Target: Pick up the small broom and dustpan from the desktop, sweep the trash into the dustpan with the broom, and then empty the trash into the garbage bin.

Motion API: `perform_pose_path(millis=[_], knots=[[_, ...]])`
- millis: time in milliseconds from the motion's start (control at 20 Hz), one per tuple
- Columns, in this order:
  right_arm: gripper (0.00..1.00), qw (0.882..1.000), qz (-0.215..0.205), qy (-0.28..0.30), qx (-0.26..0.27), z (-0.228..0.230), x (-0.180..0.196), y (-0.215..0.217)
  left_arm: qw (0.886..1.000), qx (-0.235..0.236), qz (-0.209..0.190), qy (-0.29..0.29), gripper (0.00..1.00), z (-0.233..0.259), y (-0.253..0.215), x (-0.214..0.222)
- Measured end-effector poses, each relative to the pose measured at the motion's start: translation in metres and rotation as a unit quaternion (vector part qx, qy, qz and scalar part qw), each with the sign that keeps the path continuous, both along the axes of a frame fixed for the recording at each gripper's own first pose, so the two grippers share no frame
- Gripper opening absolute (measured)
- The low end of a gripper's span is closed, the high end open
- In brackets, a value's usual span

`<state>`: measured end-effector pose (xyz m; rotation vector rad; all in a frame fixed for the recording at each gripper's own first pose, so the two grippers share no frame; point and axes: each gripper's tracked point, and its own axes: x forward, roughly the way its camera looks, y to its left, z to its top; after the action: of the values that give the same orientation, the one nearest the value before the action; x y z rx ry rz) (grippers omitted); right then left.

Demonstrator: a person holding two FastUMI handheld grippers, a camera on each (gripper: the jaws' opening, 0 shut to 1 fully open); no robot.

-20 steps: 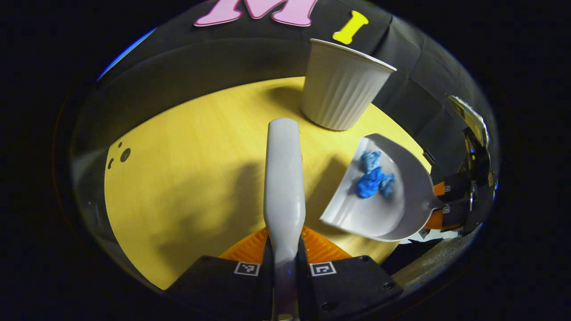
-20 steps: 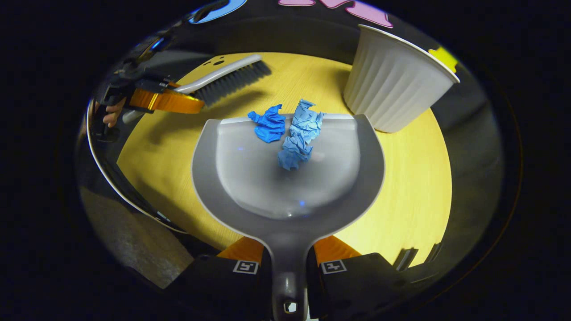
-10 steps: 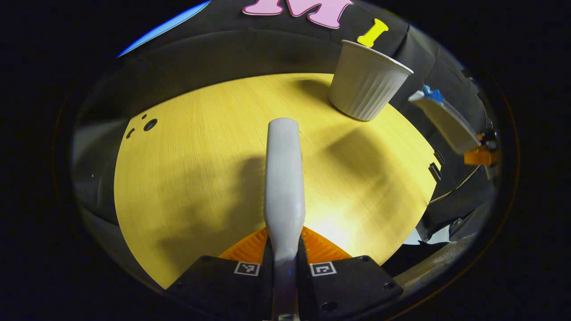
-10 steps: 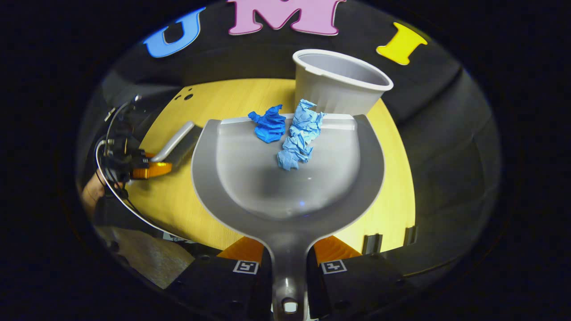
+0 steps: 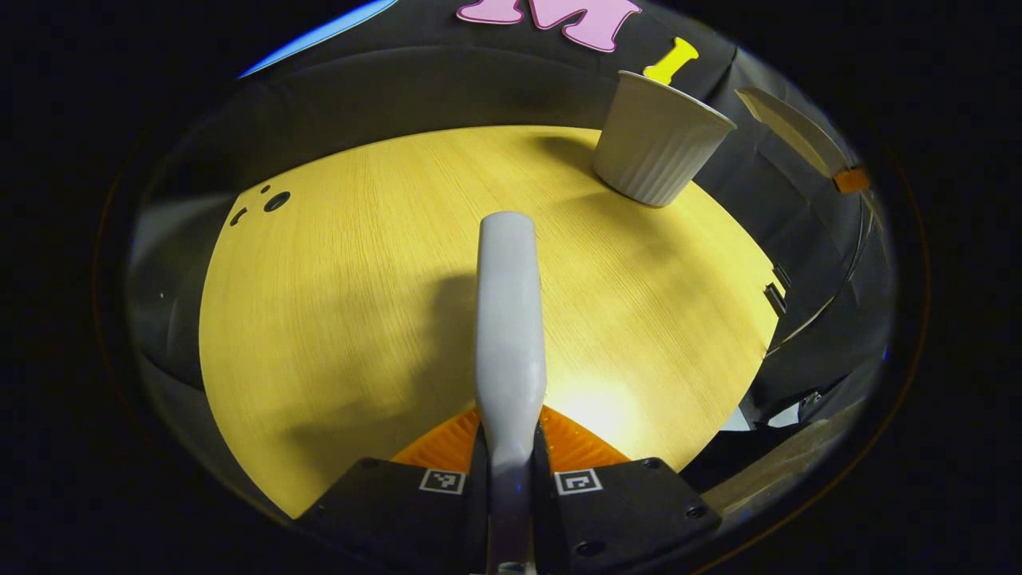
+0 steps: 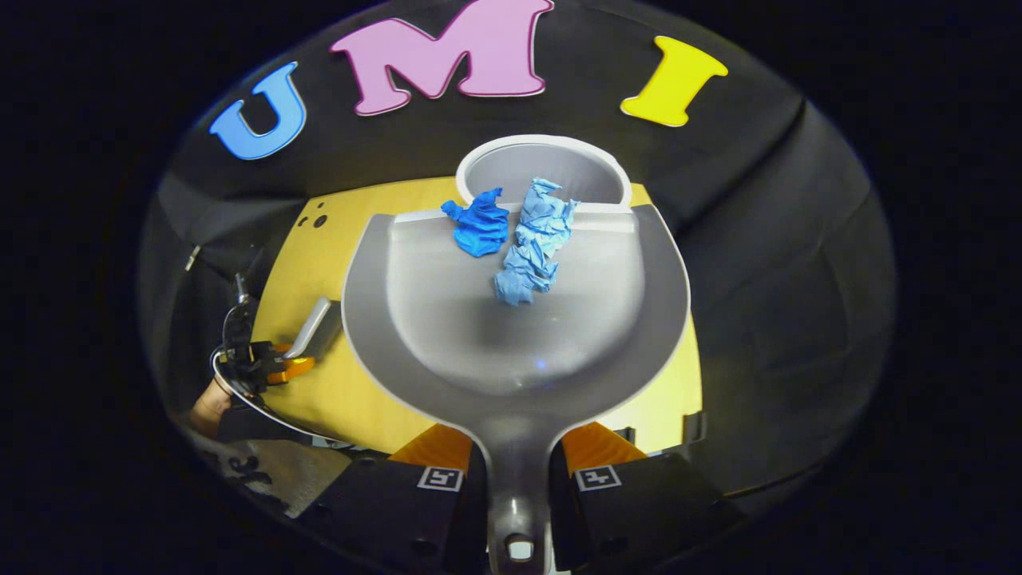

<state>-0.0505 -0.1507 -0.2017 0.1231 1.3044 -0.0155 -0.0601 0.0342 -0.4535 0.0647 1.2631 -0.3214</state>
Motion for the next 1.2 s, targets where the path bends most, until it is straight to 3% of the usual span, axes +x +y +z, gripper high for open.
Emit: perform_pose_path(millis=[150, 400, 500, 700, 850, 1200], knots=[[0.36, 1.0, -0.011, 0.015, -0.024, 0.005, 0.041, -0.034, 1.0, -0.005, -0.005, 0.001, 0.27, -0.004, 0.0, -0.003], [0.36, 0.994, 0.021, 0.073, -0.078, -0.007, 0.077, -0.063, 1.0, -0.009, -0.001, 0.008, 0.27, -0.013, 0.005, -0.007], [0.36, 0.991, 0.041, 0.097, -0.087, -0.005, 0.076, -0.068, 1.0, -0.009, 0.002, 0.007, 0.27, -0.013, 0.006, -0.006], [0.36, 0.978, 0.084, 0.137, -0.133, -0.003, 0.078, -0.084, 1.0, -0.007, 0.012, 0.005, 0.27, -0.013, 0.008, -0.008], [0.36, 0.958, 0.136, 0.171, -0.186, 0.003, 0.077, -0.107, 1.0, -0.007, 0.02, 0.009, 0.27, -0.017, 0.011, -0.01], [0.36, 0.937, 0.193, 0.2, -0.214, 0.014, 0.085, -0.119, 0.999, -0.006, 0.029, 0.013, 0.27, -0.02, 0.012, -0.013]])
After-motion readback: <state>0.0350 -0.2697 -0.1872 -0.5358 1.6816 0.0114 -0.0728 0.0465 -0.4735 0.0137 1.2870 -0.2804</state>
